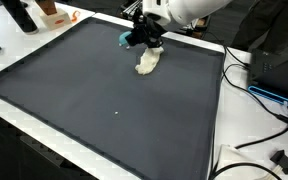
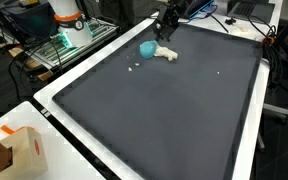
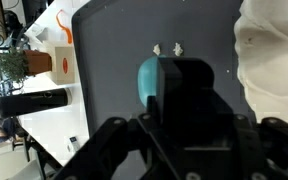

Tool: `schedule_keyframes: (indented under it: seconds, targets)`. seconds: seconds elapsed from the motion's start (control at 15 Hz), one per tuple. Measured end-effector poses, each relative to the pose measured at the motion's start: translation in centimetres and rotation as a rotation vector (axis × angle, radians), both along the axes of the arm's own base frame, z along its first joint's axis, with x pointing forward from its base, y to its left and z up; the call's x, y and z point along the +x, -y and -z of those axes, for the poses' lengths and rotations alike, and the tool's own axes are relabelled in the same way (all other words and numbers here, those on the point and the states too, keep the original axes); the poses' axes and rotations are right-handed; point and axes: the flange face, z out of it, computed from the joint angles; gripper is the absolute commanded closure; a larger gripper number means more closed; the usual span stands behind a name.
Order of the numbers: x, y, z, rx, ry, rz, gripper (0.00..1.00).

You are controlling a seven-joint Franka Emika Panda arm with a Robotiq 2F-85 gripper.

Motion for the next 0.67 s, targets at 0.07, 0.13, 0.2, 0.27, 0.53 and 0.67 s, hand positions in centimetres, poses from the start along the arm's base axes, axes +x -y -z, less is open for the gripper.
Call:
schedule_keyframes:
  seconds: [0.07, 0.13, 0.2, 0.27, 0.53, 0.67]
  targets:
    - [-0.1, -0.1, -0.2, 0.007, 0.001, -0.011, 0.75]
    - [-0.2, -0.2, -0.4, 0.016, 0.003, -0.024, 0.75]
    - [-0.4, -0.2, -0.5, 0.025, 0.003, -0.036, 0.75]
    - [-0.5, -0.3, -0.8, 0.034, 0.005, -0.048, 0.75]
    - [-1.2, -0.5, -1.7, 0.075, 0.016, -0.103, 0.75]
    - [-1.7, -0.7, -2.3, 0.098, 0.024, -0.132, 0.75]
